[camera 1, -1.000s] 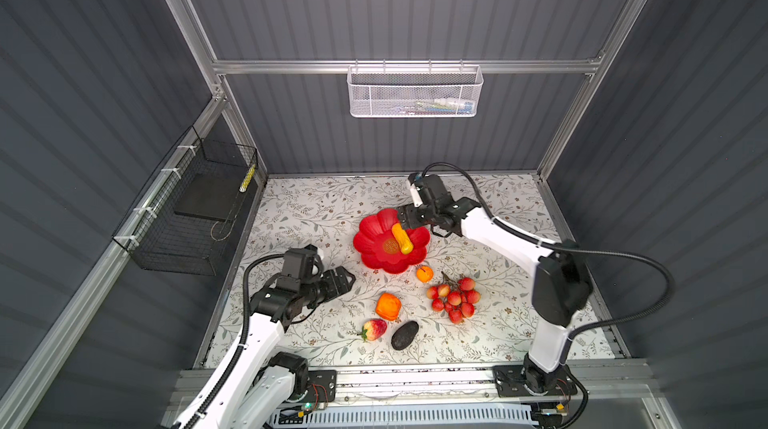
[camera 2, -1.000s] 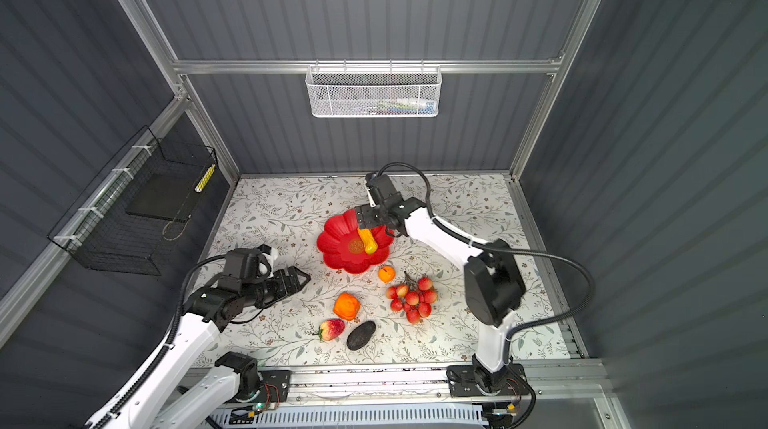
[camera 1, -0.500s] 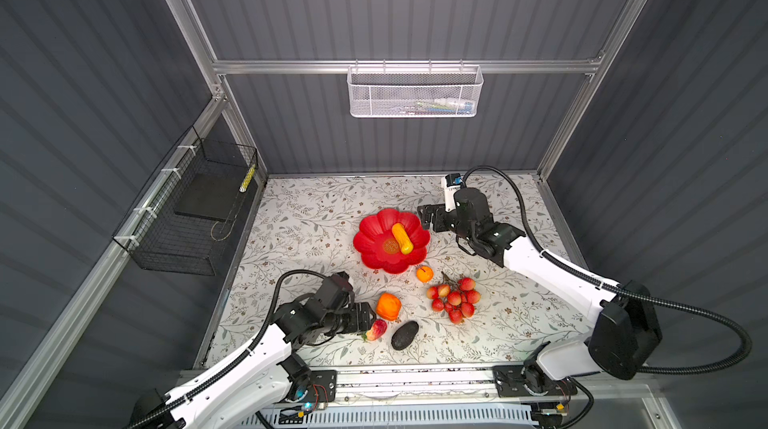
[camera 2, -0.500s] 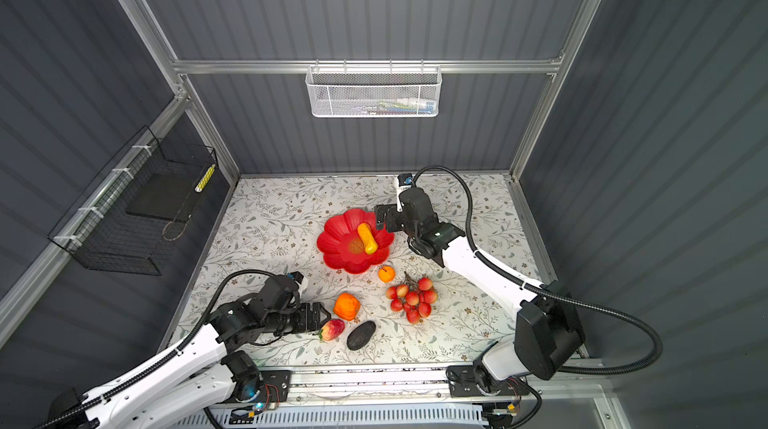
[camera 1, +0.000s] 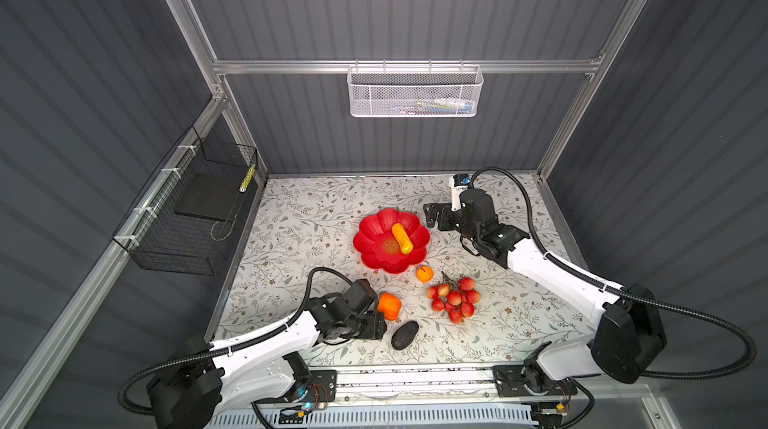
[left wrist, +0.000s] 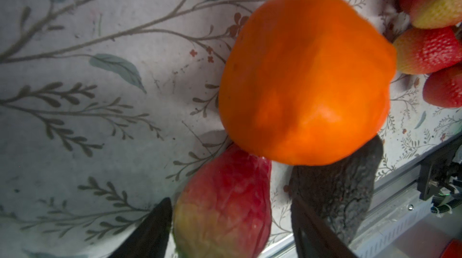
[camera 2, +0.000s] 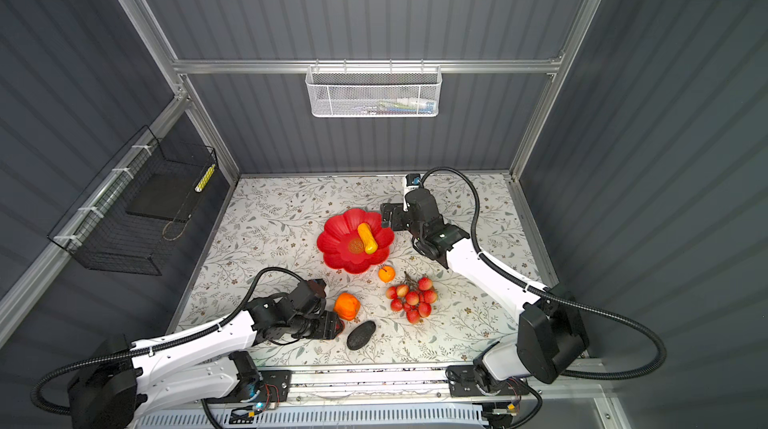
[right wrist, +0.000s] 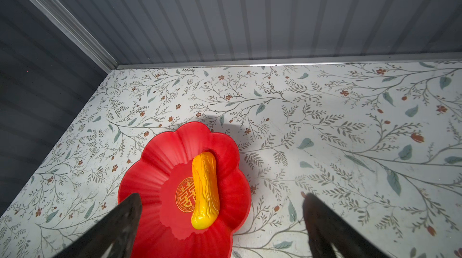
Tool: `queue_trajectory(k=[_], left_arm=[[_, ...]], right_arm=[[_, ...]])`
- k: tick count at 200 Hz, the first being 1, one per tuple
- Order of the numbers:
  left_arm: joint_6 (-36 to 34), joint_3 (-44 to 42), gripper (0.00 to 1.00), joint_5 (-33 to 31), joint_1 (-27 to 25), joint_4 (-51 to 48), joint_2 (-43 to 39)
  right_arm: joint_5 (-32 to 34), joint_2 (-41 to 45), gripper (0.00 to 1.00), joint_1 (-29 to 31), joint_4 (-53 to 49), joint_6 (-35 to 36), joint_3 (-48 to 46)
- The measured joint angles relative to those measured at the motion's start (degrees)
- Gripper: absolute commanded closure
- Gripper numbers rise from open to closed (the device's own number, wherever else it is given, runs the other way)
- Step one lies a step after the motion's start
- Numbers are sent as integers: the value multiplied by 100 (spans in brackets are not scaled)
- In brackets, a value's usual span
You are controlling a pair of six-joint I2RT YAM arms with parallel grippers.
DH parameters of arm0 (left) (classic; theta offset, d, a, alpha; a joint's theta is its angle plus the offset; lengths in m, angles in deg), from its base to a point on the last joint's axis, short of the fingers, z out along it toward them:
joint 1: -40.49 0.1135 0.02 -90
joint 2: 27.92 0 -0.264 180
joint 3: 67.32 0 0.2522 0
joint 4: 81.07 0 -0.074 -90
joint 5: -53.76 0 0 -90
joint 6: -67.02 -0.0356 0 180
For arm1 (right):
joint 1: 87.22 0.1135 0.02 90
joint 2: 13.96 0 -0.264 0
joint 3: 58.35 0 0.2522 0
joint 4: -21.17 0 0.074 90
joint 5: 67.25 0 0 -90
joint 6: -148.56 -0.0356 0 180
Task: Place and organize the fake fruits in the fruit bowl
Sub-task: 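Grasp the pink peach with the left gripper while the right gripper withdraws, then place the pink peach in the red bowl with the left gripper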
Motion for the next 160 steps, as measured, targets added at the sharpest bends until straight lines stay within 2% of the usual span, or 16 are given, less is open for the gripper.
queue_trajectory(k=[13,47,101,134,160], left_arm=[[-4,-26,45,7,0,72,31],[-33,-42,57,66,0,142,68],[-160,70,63,59,-9,-442,-658],[-463,1147,62,-254,-11,-1172,-1097],[-997,2400,59,-885,-9,-1484,-903]], right_arm=[[0,0,1,-20,-2,-9,-15],[0,0,1,-35,20,-44,-35],[0,0,1,-85,94,-109,-98],[0,4,1,-122,120,-127,-118],[-24,7,1,-168,133,-146,-133]])
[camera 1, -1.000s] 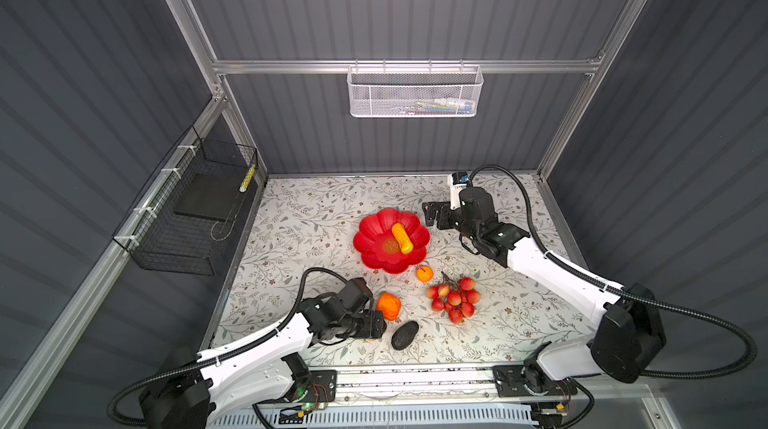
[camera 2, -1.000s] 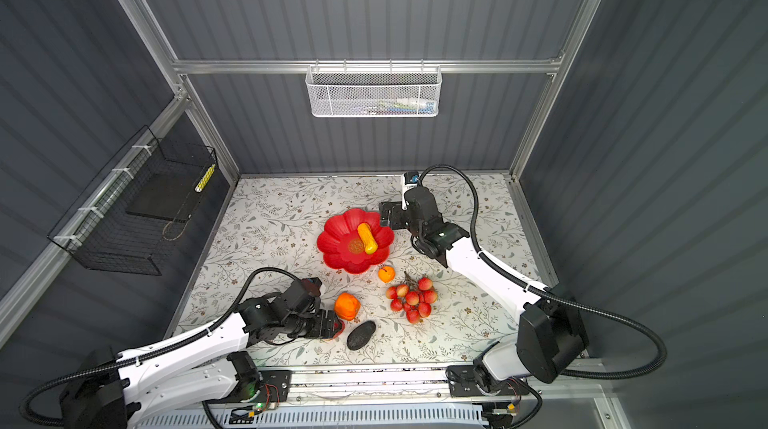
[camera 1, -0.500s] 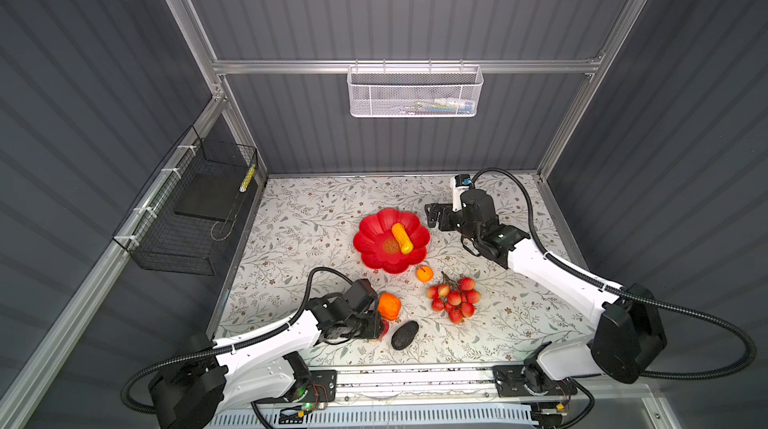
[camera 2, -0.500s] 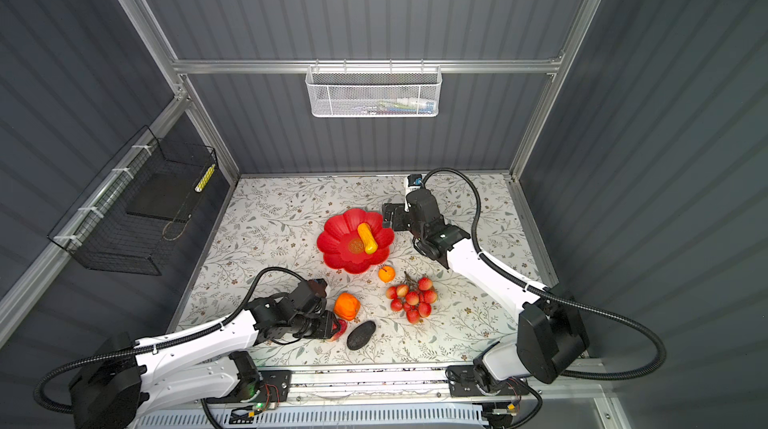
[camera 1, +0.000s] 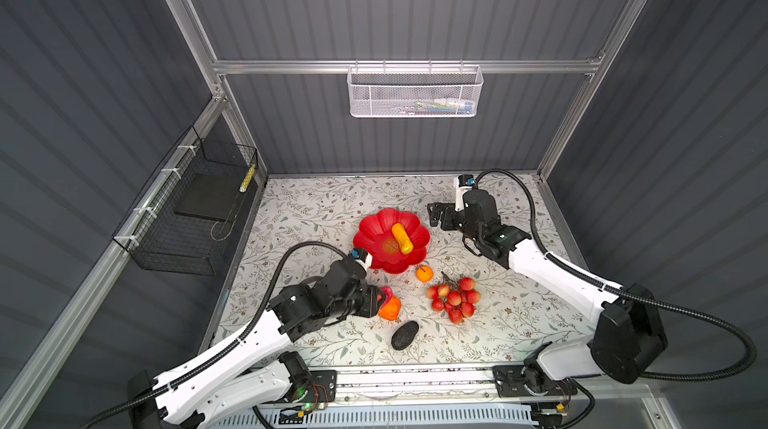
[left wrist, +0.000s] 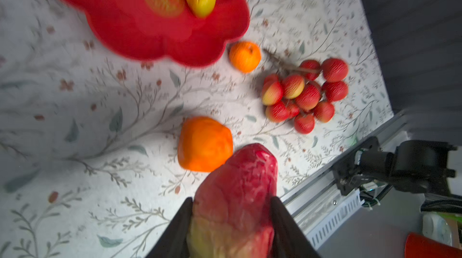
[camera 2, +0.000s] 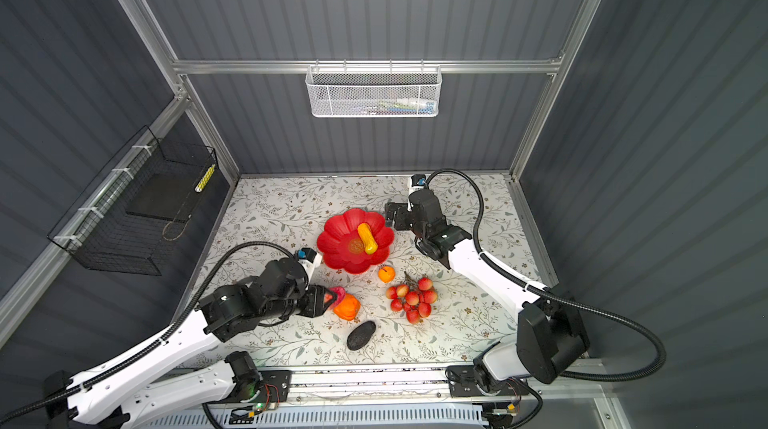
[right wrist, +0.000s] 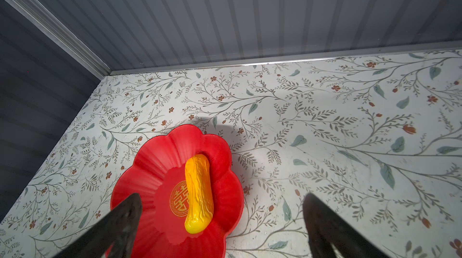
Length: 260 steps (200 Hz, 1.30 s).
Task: Place and organize the fake fruits in the fruit bowl
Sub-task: 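Place the pink peach in the red bowl with the left gripper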
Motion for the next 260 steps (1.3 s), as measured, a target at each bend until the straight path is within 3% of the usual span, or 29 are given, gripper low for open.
queue_trajectory(k=[35,61,84,124,184,210,260], left_arm=[[-1067,1139,59,-614,234,26,1078],[-1659,1405,60,-299,1191,520,2168],[-2013,1587,60,-109,1696,769,3040],[-2260,2116,61,256,1823,1200,4376],[-2223,2218,59,293,1893,1471,5434],[-2122,2243,53,299,1893,1585,5657],[-1917,2299,26,247,1893,1698,5698]], right_arm=[[-55,11,1,-39,-9,-4,0],[-68,166,1,-46,-142,11,-7],[-61,459,1,-55,-260,61,-68],[-13,986,1,-98,-509,136,-431],[-20,1220,1,-118,-1034,256,-658],[-138,1220,3,-118,-1335,435,-658],[-557,1071,8,-114,-1982,658,-638]])
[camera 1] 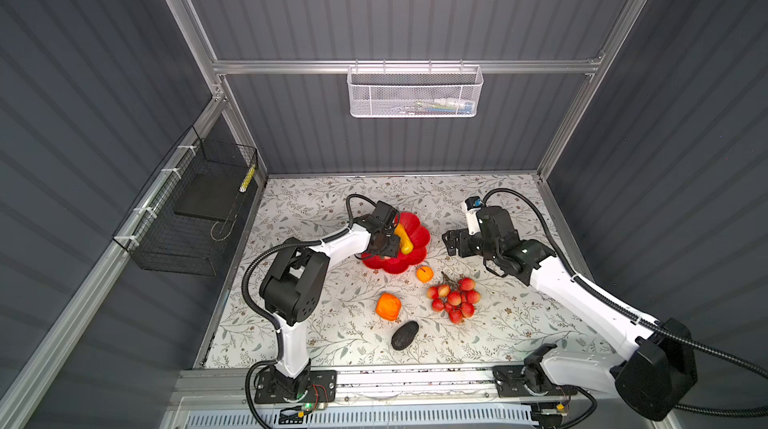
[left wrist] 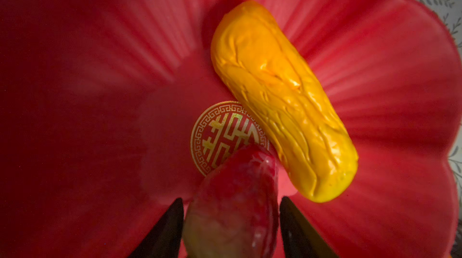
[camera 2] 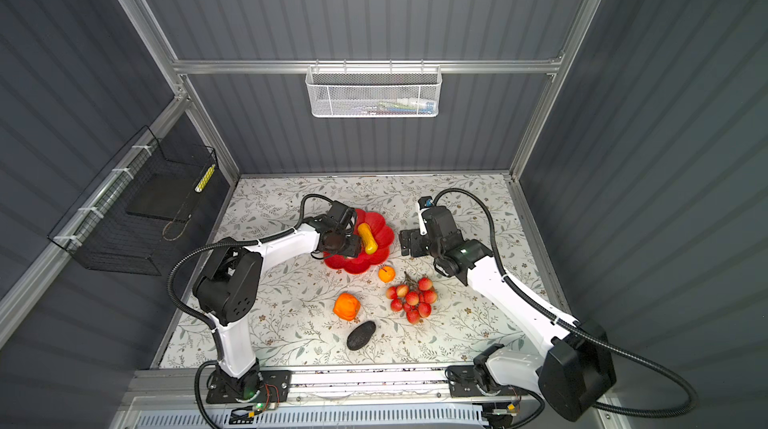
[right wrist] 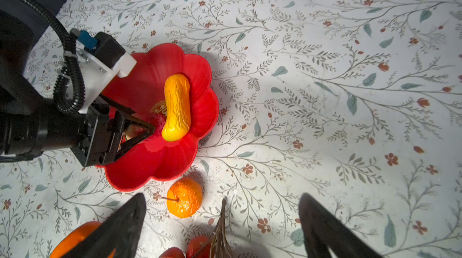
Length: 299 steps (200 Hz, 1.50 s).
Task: Place and organize the fake fruits in the fruit bowl
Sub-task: 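Place the pink peach in the red bowl with the left gripper, then grasp the small orange tangerine with the right gripper while the left withdraws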
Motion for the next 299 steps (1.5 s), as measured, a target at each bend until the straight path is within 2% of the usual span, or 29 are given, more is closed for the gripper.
queue_trajectory(k=[30,49,85,128,172,213,231,257,299], left_arm=[[68,-7,15,-103,2,92,-68],[94,-109,10,-293,4,173,-459],[181,-737,1,-1001,39,732,-2179],[431,-2129,0,-2090,74,1342,-4500],[1016,-3287,0,-2887,85,758,-6408],[1447,-3571,0,-3453,85,-101,-7877],[1537,-3571,0,-3615,85,-291,-8170],[1635,-3571,0,-3735,85,-551,-8135],[1718,-3571,0,-3733,85,-706,-7906]], right_arm=[[-142,-269,10,164,-282,15,9],[-146,-496,11,487,-457,15,68],[-107,-949,16,1128,-645,-42,221],[-85,-1530,22,1360,-706,-251,396],[55,-2149,30,1390,-649,-374,579],[70,-2675,33,1394,-476,-407,763],[72,-2865,33,1394,-380,-424,798],[111,-3049,36,1394,-317,-466,815],[197,-3224,53,1397,-219,-498,835]])
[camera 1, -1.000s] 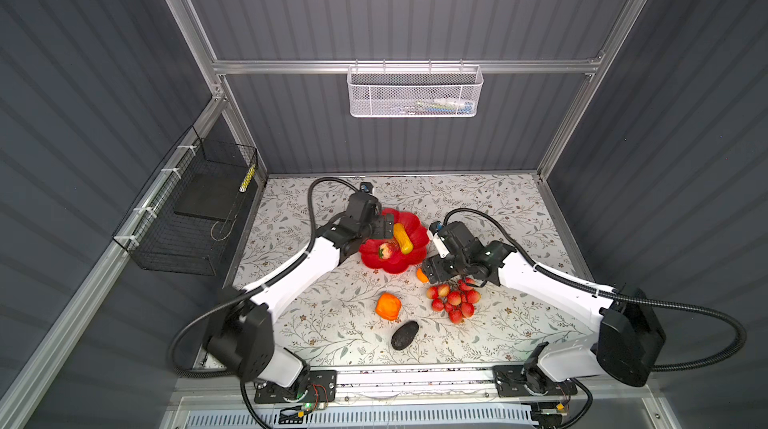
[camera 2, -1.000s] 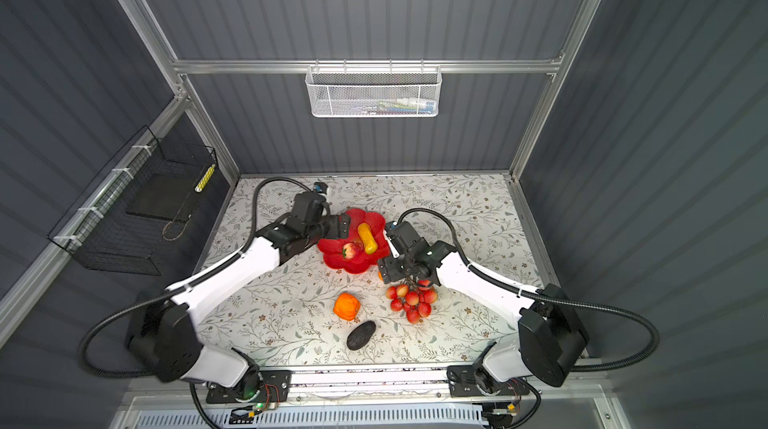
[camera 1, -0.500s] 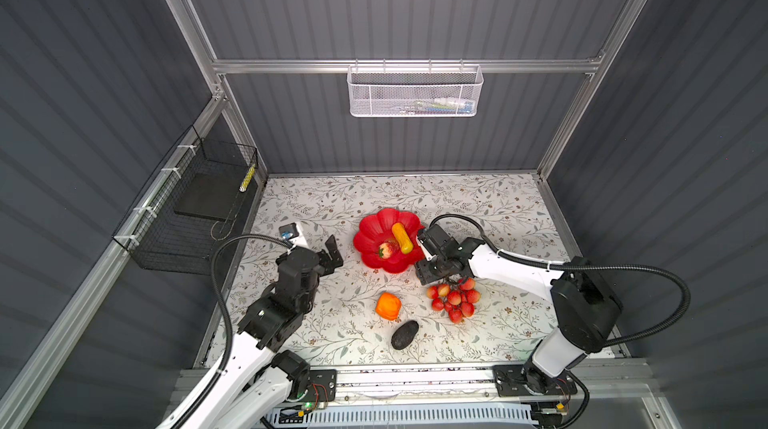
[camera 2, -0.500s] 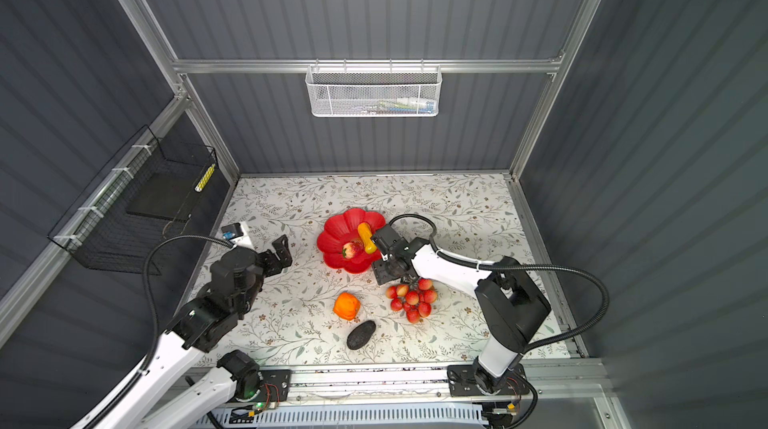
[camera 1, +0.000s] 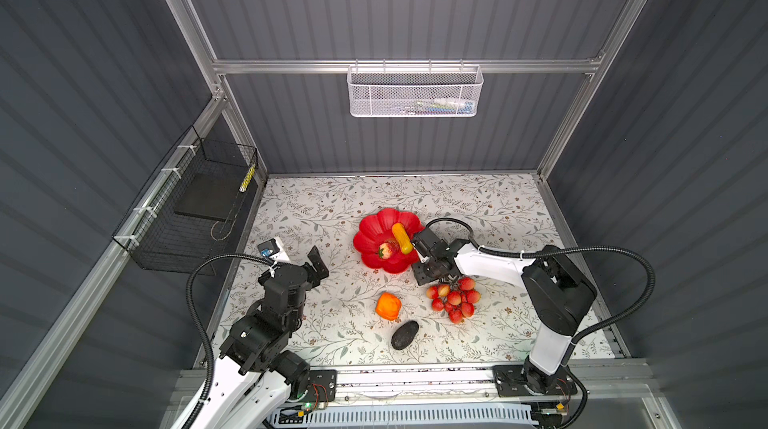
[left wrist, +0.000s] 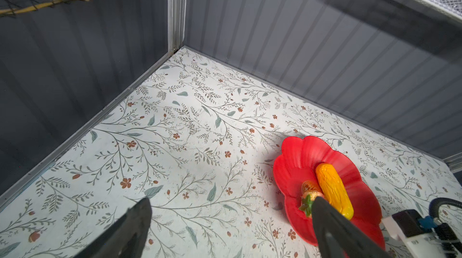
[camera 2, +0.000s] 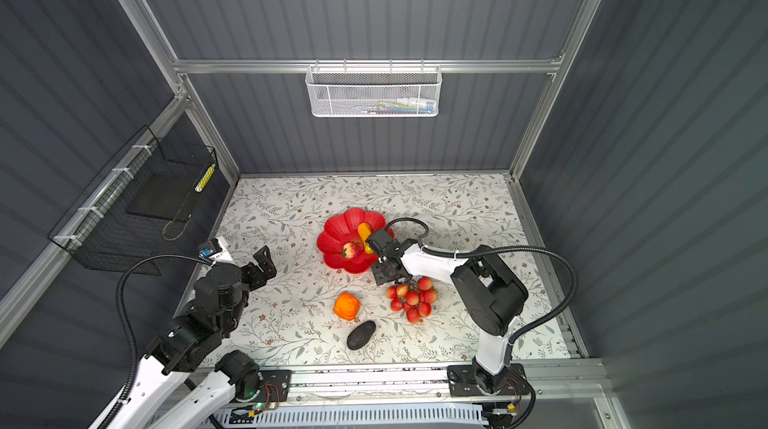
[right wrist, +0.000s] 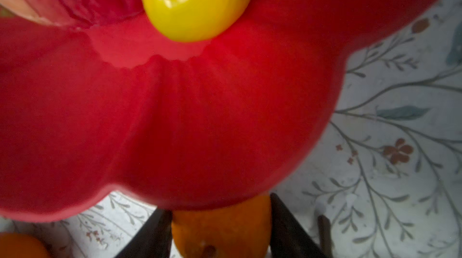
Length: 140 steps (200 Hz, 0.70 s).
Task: Place and organize the fake fruits in the fruit bowl
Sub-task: 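Grasp the small orange tangerine with the right gripper while the left withdraws, then place the tangerine in the red bowl beside the squash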
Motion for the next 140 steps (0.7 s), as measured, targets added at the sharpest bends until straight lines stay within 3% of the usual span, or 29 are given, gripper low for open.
queue_trajectory(k=[36,99,116,140], left_arm=[[31,0,0,22,0,57,136],[90,-2,0,192,0,442,603],[105,-7,0,264,0,481,702],[199,-7,0,365,0,457,732]], right_arm=[[153,254,58,0,4,-59,-155],[708,2227,58,-39,-358,-11,-446],[730,2149,58,-151,-372,129,-129],[693,1331,58,-415,-323,411,723]])
